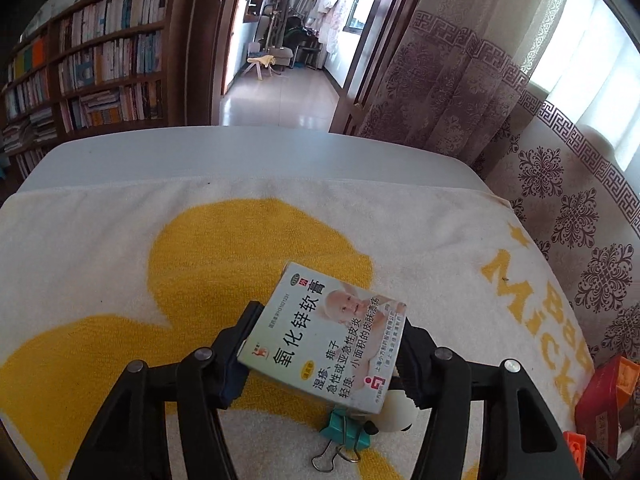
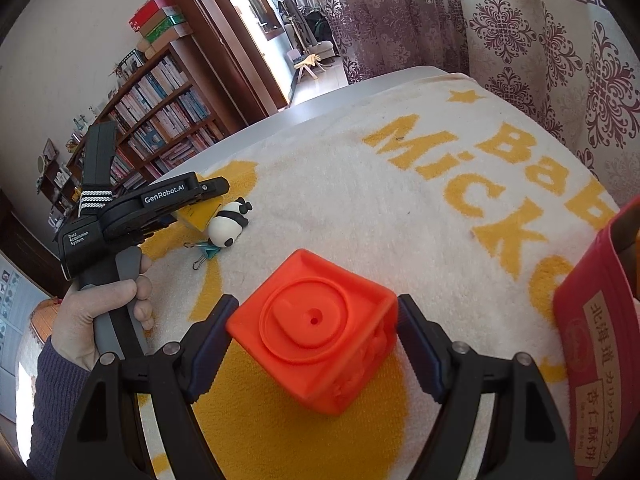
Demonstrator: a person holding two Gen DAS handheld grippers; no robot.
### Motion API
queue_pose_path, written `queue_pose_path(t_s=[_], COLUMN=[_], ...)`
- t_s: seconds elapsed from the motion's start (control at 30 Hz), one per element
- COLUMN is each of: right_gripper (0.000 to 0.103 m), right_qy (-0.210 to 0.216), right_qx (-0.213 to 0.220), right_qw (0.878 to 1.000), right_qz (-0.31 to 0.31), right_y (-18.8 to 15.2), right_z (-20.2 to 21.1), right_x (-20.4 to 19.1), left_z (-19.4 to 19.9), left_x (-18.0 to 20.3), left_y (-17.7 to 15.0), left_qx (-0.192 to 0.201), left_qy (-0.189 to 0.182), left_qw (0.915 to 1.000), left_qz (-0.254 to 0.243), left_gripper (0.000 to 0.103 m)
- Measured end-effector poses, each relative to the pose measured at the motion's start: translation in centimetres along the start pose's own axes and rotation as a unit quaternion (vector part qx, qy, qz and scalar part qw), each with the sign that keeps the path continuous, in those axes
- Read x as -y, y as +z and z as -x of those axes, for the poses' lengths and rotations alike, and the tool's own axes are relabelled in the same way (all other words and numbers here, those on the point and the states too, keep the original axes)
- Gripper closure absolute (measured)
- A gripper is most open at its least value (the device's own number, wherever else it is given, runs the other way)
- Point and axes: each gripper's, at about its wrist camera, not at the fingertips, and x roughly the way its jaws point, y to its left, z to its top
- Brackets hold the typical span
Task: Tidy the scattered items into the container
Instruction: 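Carry the orange block and medicine box over the red box with both tools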
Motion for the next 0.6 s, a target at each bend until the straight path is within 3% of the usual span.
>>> queue_pose_path(t_s=[0.13, 0.37, 0.6], right_gripper=[0.021, 0.021, 0.021], right_qy=[-0.001, -0.005, -0.017], right_qx=[0.003, 0.02, 0.048], right_qw=[1.0, 1.0, 0.999], right_qz=[0.003, 0.0, 0.007], right_y=[0.0, 0.1, 0.1], right_z=[0.0, 0.7, 1.9], right_x=[-0.1, 0.1, -0.3], left_z=[3.3, 8.1, 11.7], left_x=[0.3, 2.2, 3.9], left_y=[-1.1, -4.2, -7.5], left_qx=[0.016, 0.047, 0.067], left_qy=[0.0, 0.042, 0.059], left_qw=[0.9998, 0.9969, 0.9942], left_qz=[-0.011, -0.047, -0.06], left_gripper=[0.041, 0.04, 0.041])
